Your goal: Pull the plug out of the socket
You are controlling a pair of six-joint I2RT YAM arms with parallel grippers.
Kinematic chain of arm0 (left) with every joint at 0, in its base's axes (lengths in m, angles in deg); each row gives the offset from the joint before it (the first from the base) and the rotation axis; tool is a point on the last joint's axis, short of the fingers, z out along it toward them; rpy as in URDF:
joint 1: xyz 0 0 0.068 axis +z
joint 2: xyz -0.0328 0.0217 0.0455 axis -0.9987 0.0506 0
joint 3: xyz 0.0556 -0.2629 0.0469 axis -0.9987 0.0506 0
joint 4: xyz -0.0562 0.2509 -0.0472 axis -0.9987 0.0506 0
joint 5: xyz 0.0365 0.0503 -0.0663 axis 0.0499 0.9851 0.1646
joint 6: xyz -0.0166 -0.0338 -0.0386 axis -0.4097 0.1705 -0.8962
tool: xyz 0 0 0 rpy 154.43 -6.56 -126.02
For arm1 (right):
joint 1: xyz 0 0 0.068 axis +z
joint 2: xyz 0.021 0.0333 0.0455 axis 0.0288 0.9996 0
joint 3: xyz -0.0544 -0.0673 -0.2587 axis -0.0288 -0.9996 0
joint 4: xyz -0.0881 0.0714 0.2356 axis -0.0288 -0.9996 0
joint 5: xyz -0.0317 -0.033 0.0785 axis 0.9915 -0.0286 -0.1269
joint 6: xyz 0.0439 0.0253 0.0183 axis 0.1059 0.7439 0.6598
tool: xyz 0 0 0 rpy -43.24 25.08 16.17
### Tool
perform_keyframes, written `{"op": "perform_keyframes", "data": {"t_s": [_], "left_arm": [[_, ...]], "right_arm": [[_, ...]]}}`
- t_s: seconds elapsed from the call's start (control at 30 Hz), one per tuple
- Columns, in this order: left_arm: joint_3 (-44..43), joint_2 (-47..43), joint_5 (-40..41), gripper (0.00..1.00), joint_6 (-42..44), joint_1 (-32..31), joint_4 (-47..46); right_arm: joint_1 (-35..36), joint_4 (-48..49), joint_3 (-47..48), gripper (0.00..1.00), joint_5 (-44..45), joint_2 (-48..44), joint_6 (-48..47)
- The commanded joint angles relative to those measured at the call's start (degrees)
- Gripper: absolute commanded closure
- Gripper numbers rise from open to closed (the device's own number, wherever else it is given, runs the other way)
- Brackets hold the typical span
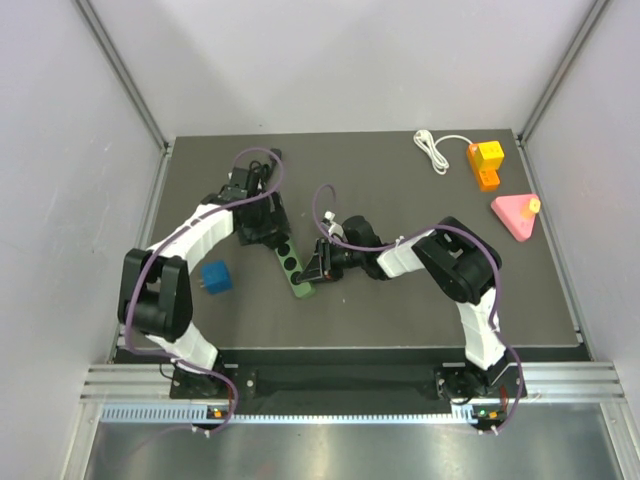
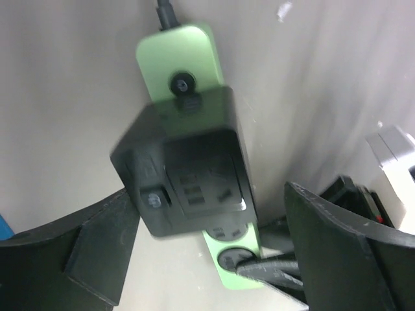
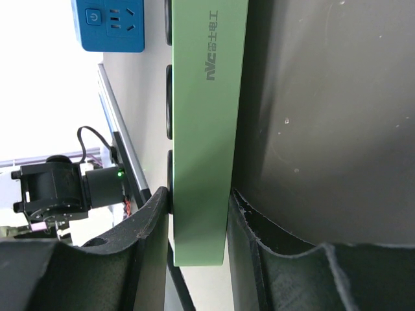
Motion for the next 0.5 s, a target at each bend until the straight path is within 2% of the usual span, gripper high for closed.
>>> {"op": "perform_keyframes", "data": {"t_s": [0.0, 0.13, 0.17, 0.23, 0.33, 0.37, 0.4, 0.43, 0.47], "left_arm": [[-3.0, 2.7, 0.7, 0.10, 1.6, 0.5, -0.8], [-3.0, 4.2, -0.5, 0.28, 2.7, 0.9, -1.3], [-3.1, 4.5, -0.7, 0.38, 2.9, 0.9, -1.3], [-3.2, 4.9, -1.0, 0.43, 3.0, 1.0, -1.5], [-3.0, 5.2, -1.1, 0.57, 3.3, 1.0, -1.5], [-3.2, 5.1, -1.9, 0.66, 3.3, 1.0, -1.0], [-3.3, 4.7, -2.6, 0.89, 3.2, 1.1, -0.8], [-3.3, 4.3, -3.4, 1.00, 3.1, 1.1, -0.6], [-2.9, 3.7, -4.4, 1.00, 2.9, 1.1, -0.6]], "right_arm": [[1.3, -9.9, -1.7, 0.90, 7.9, 2.4, -7.2], [1.5, -10.3, -1.4, 0.87, 8.0, 2.0, -7.3], [1.5, -10.3, -1.1, 0.86, 8.0, 2.0, -7.4], [1.7, -10.7, -0.9, 0.85, 8.1, 1.8, -7.5], [1.7, -11.5, -0.3, 0.82, 8.0, 1.8, -7.9], [1.7, -11.9, 0.1, 0.79, 8.0, 1.8, -7.9], [1.7, -12.7, 0.5, 0.77, 8.0, 1.6, -8.5], [1.8, -13.1, 0.7, 0.75, 8.0, 1.6, -8.6], [1.8, -13.5, 1.8, 0.67, 8.1, 1.3, -8.9]]}}
